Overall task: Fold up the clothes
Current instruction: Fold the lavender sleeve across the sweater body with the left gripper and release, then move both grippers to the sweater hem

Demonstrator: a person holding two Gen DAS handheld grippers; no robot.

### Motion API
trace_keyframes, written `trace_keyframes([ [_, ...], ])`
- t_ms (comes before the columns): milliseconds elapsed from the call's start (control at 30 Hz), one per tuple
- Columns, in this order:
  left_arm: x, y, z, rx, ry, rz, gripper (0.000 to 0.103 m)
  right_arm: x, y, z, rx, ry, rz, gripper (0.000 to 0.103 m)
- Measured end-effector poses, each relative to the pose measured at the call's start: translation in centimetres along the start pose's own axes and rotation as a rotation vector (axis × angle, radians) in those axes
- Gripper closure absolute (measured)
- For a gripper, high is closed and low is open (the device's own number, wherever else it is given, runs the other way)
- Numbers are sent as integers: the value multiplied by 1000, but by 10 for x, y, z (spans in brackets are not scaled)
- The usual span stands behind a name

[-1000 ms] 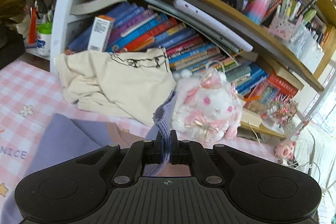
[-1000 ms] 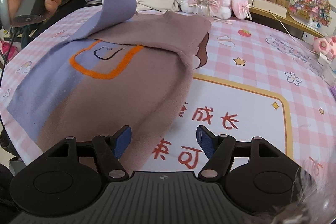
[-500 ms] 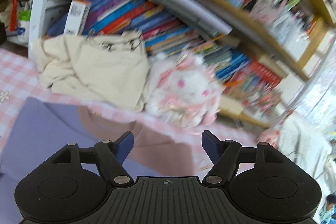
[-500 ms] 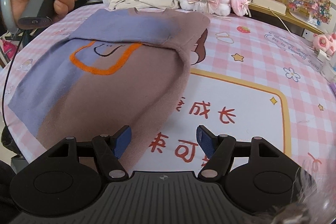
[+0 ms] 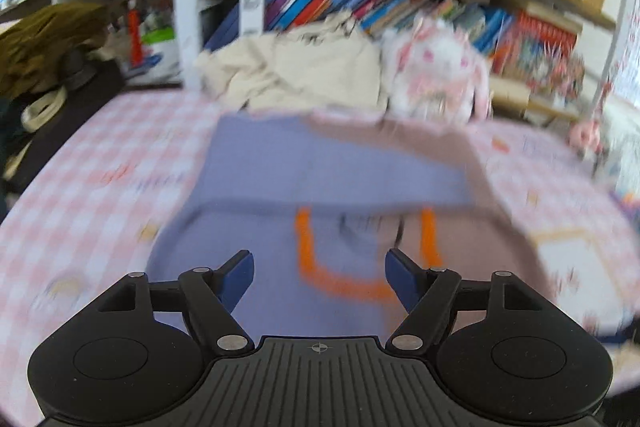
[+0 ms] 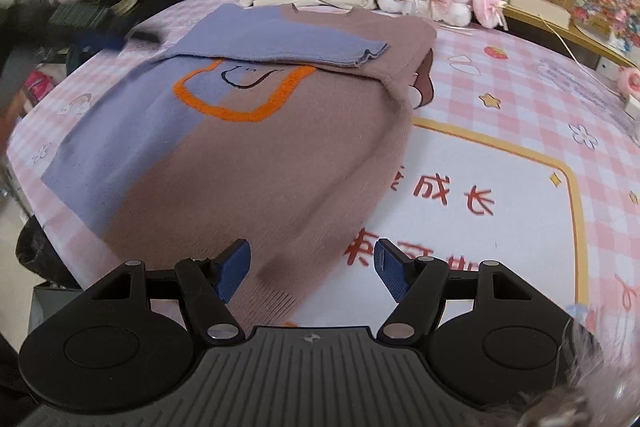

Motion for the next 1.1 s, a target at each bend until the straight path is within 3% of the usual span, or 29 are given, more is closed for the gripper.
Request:
trace_keyframes([
  [200,-1,61,25,57,44,-34,26,24,11,10,-2,64,-50,36],
  [333,-5,77,40,60,77,-121,25,46,21,19,-4,105,-82,36],
  [567,4,89,63,21,112,-255,13,71,38,29,-10,178,-167,34],
  [767,37,95,68,38,143,-184,13,76,52,29,-9,205,-302,34],
  [967,85,93,70,42,89,-65,13,66,58,32,-28,225,-445,35],
  [1100,110,90,67,41,93,37,15,50,62,35,-35,245,-534,41],
])
Point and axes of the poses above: each gripper's, at about its wrist camera, not at the fingertips, and z roughly against the way its jaws point, x to its left, y to its underside, the point moved 10 cm from there along -z, roughly the way its jaws point
